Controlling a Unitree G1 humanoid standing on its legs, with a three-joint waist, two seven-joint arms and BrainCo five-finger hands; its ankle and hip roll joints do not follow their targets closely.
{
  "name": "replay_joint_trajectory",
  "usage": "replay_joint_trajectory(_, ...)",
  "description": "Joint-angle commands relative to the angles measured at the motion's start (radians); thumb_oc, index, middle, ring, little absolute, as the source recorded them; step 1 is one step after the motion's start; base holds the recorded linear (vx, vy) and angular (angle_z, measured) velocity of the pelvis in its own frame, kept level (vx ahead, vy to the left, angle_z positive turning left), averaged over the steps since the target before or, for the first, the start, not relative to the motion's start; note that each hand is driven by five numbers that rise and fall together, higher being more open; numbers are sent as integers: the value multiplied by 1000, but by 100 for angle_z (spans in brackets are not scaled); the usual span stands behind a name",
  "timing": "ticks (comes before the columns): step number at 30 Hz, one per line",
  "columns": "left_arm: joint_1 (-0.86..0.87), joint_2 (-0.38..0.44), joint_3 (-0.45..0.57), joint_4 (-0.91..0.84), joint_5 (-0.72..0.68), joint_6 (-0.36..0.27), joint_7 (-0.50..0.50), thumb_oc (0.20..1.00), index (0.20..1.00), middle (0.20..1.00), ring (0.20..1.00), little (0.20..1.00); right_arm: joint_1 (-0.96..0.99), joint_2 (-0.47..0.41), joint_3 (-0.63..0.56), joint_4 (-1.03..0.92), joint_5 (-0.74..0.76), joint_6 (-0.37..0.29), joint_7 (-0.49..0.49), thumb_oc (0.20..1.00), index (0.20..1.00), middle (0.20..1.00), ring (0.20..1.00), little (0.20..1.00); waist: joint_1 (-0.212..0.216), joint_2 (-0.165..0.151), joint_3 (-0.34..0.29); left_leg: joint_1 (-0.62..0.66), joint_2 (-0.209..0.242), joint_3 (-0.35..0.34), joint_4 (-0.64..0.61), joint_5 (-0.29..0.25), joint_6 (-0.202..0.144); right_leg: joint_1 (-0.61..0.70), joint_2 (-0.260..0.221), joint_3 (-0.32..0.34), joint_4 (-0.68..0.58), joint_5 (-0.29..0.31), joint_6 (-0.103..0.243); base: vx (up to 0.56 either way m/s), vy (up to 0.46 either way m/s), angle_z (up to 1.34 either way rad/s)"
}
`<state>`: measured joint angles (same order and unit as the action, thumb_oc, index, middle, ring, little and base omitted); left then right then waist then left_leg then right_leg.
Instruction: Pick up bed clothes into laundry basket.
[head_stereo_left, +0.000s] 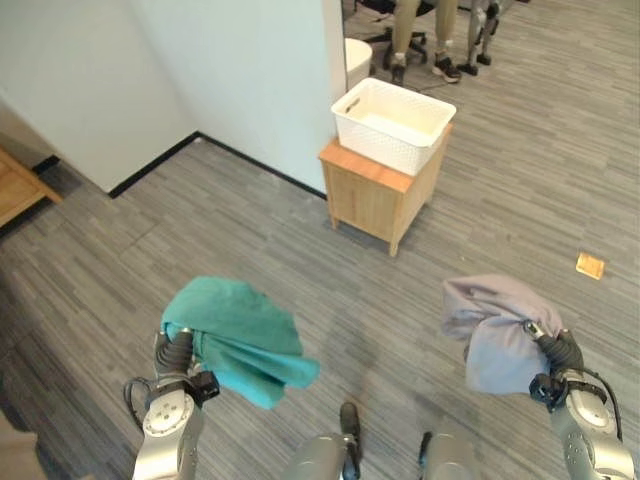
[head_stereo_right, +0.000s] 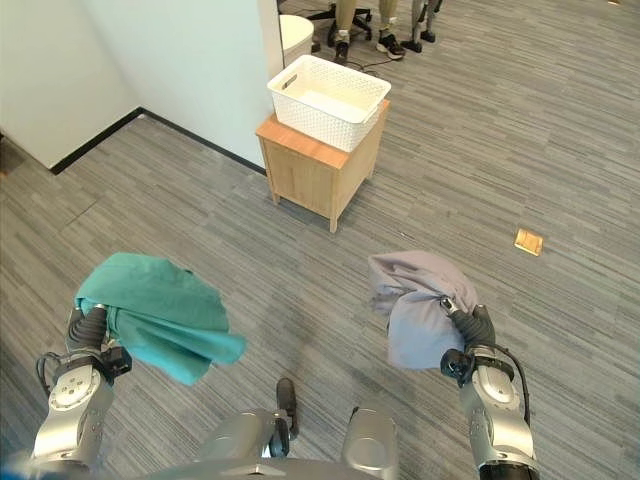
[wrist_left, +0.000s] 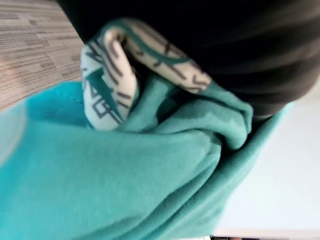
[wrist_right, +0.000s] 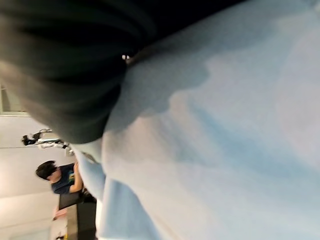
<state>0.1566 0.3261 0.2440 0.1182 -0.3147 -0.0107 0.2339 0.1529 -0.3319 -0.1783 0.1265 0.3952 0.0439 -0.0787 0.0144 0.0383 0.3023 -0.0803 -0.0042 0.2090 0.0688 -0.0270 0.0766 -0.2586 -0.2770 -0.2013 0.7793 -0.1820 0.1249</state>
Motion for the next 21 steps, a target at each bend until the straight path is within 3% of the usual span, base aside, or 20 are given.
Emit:
replay_joint_trajectory(1,14,59,91,-79,-25,-66,5,200,200,200,200,200,-32,-7,-32,-28,-6,-48,9,200,200,200,200,200,-18,-27,-17,118,80,-46,-31,-16,-77,6,13,-6,-315,250,30,447,-118,2)
replay_joint_trajectory(2,14,57,100,-65,-28,-68,12,200,200,200,200,200,-26,-2,-44,-21,4,-51,1,200,200,200,200,200,-39,-37,-15,153,75,-71,-18,-63,-99,-7,34,15,-486,253,43,430,-119,3)
replay_joint_trajectory(3,13,57,100,-64,-28,-68,12,200,200,200,200,200,-27,-2,-44,-20,4,-51,1,200,200,200,200,200,-40,-37,-15,150,77,-72,-17,-60,-99,-2,37,12,-499,263,42,623,-210,15)
replay_joint_trajectory(4,15,50,108,-51,-49,-75,25,200,200,200,200,200,-11,-3,-52,-28,7,-55,0,200,200,200,200,200,-60,-45,-24,188,84,-101,-17,-82,-121,-3,59,58,-629,282,67,303,-120,27)
replay_joint_trajectory(6,25,44,113,-44,-45,-78,29,200,200,200,200,200,6,-15,-60,-37,-8,-52,7,200,200,200,200,200,-68,-50,-36,221,98,-119,-26,-89,-135,2,77,77,-663,283,80,465,-199,52)
replay_joint_trajectory(12,30,10,122,-47,-53,-86,30,200,200,200,200,200,-7,-49,-67,-37,10,-53,20,200,200,200,200,200,-67,-41,-68,224,140,-179,27,-52,-165,41,106,69,-608,226,34,272,-216,80)
replay_joint_trajectory(15,0,9,94,-46,-66,-81,23,200,200,200,200,200,-33,-87,-73,-31,35,-71,4,200,200,200,200,200,-54,-49,-54,120,169,-193,263,53,-186,137,145,20,-664,189,-22,193,-302,41)
replay_joint_trajectory(18,-7,4,71,-48,-72,-78,14,200,200,200,200,200,-34,-106,-73,-20,32,-69,-10,200,200,200,200,200,-38,-69,-40,45,148,-208,327,82,-178,191,152,0,-706,177,-47,152,-235,43)
replay_joint_trajectory(21,-4,0,66,-37,-69,-70,7,200,200,200,200,200,-31,-98,-90,-18,44,-63,-18,200,200,200,200,200,-27,-76,-43,-24,117,-178,212,34,-170,237,144,-16,-751,173,-27,195,-100,8)
